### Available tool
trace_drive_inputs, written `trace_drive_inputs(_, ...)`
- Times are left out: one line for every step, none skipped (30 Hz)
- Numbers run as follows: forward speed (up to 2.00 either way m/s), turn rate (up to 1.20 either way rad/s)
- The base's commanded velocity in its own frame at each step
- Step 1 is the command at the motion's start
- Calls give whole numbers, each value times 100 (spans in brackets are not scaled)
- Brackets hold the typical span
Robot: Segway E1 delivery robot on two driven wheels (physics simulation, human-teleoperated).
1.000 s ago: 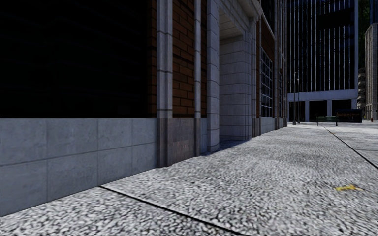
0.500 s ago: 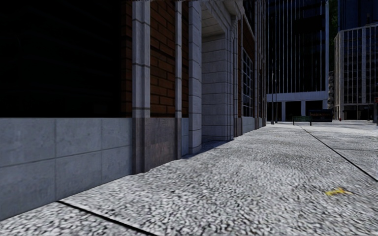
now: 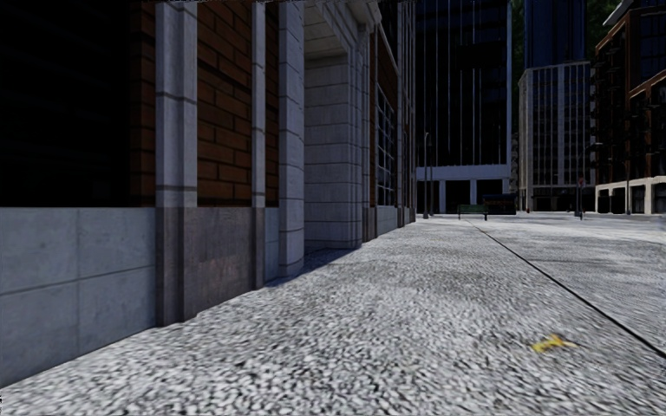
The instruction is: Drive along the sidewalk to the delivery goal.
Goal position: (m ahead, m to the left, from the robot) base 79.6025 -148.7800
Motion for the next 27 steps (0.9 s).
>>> trace_drive_inputs(88, -42)
trace_drive_inputs(88, -42)
trace_drive_inputs(104, -42)
trace_drive_inputs(134, -42)
trace_drive_inputs(167, -42)
trace_drive_inputs(200, -42)
trace_drive_inputs(200, -42)
trace_drive_inputs(200, -42)
trace_drive_inputs(200, -42)
trace_drive_inputs(200, -42)
trace_drive_inputs(200, -42)
trace_drive_inputs(200, -42)
trace_drive_inputs(200, -42)
trace_drive_inputs(200, -42)
trace_drive_inputs(200, -42)
trace_drive_inputs(200, -42)
trace_drive_inputs(200, -42)
trace_drive_inputs(200, -42)
trace_drive_inputs(200, -42)
trace_drive_inputs(200, -42)
trace_drive_inputs(200, -42)
trace_drive_inputs(200, -42)
trace_drive_inputs(200, -42)
trace_drive_inputs(200, -42)
trace_drive_inputs(200, -42)
trace_drive_inputs(200, -42)
trace_drive_inputs(200, -42)
